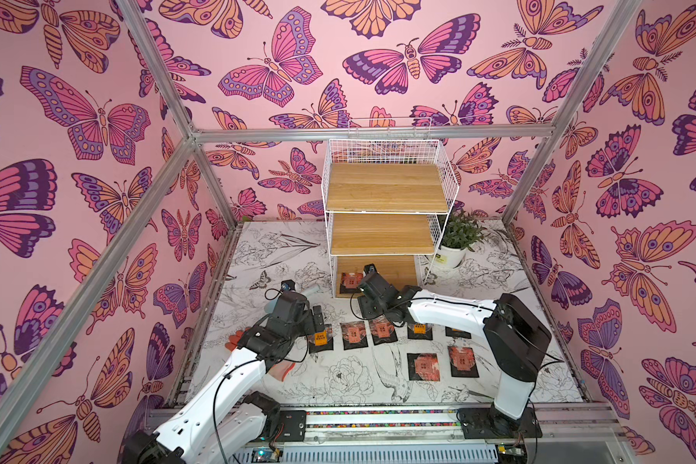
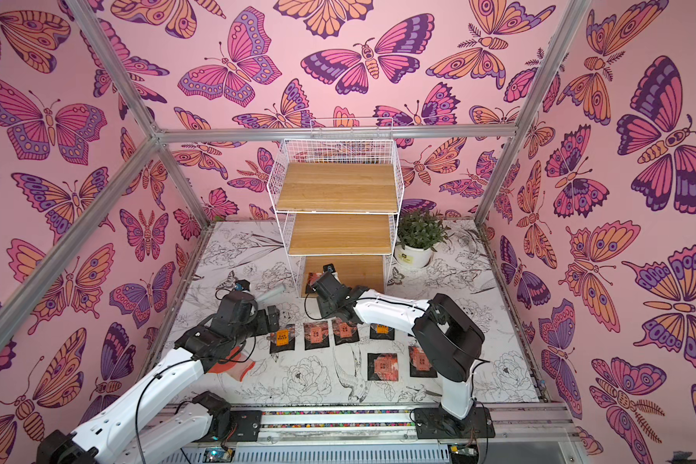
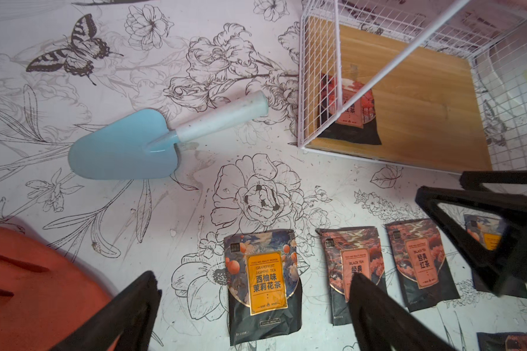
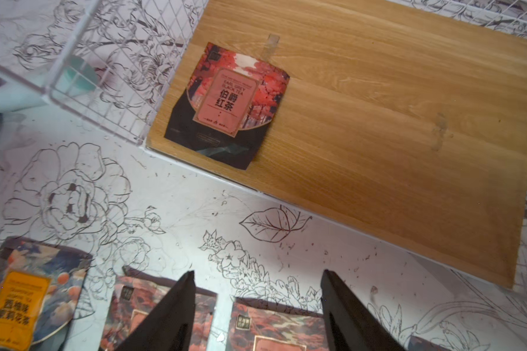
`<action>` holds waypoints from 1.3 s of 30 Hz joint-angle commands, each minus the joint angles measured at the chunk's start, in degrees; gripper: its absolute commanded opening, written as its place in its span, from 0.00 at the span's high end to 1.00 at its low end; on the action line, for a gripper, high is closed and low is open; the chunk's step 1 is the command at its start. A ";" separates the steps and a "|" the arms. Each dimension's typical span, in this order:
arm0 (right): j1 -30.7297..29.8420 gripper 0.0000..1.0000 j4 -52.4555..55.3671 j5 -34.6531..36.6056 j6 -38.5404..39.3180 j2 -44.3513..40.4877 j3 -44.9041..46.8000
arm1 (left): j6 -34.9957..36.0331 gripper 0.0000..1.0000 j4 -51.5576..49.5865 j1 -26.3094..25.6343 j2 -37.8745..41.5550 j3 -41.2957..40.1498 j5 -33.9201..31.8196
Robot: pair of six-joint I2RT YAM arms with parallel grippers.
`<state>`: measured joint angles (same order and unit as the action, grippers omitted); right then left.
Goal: Remove the tea bags from the shelf
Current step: Pick up the tea bag from the shelf.
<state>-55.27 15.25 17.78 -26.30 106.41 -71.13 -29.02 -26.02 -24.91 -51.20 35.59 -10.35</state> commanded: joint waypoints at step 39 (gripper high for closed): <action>3.85 0.20 -0.89 -2.87 -1.61 21.88 -24.31 | 1.59 0.00 7.79 0.74 -0.61 -4.22 3.06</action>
<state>-51.90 12.58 16.10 -27.42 126.69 -92.82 -28.47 -19.25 -24.64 -51.20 32.38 -8.14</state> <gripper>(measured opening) 0.801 0.999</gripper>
